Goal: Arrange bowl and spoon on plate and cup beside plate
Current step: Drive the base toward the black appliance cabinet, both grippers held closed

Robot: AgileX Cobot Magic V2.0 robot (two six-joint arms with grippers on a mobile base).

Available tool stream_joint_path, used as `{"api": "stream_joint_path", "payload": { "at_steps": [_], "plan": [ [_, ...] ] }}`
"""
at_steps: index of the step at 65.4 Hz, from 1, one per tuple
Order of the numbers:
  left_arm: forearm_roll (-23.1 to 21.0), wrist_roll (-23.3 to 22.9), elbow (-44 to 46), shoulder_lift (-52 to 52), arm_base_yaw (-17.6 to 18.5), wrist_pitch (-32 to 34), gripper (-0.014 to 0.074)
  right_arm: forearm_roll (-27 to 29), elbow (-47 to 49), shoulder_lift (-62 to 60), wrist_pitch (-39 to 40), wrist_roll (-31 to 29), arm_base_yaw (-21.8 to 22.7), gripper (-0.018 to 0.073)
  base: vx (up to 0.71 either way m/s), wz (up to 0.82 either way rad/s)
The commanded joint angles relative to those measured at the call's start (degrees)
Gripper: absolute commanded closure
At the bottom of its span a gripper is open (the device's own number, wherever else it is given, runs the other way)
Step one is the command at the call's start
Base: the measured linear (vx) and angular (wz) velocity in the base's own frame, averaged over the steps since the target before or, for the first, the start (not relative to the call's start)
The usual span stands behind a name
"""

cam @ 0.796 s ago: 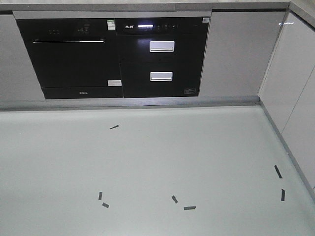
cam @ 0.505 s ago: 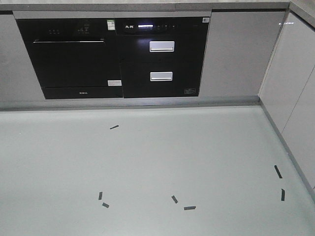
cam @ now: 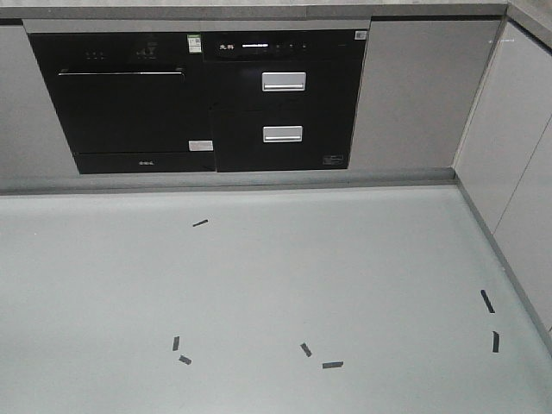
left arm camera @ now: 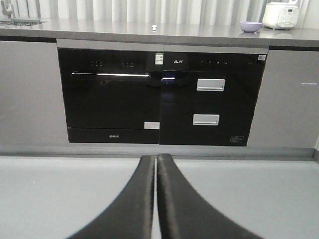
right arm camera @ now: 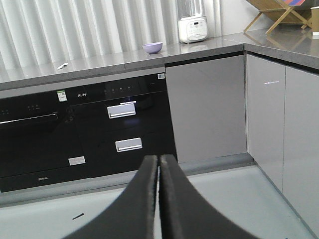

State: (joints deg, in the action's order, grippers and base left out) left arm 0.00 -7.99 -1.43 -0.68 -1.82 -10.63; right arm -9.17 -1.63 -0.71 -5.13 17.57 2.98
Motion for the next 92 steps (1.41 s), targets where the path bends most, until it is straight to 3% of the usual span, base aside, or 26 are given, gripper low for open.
{"api": "stream_joint_path", "payload": {
  "at_steps": [1, 92],
  "plan": [
    [0.0, -0.6, -1.8, -0.4, -0.2, 4.0, 0.0603, -0.5, 0.0, -0.3, 4.0, 0.0, 0.2, 0.0545, 0.0, 0.0],
    [0.0, -0.6, -1.8, -0.4, -0.2, 4.0, 0.0603, -0.5, 0.0, -0.3, 4.0, 0.0, 0.2, 0.0545, 0.02, -0.01]
  ]
}}
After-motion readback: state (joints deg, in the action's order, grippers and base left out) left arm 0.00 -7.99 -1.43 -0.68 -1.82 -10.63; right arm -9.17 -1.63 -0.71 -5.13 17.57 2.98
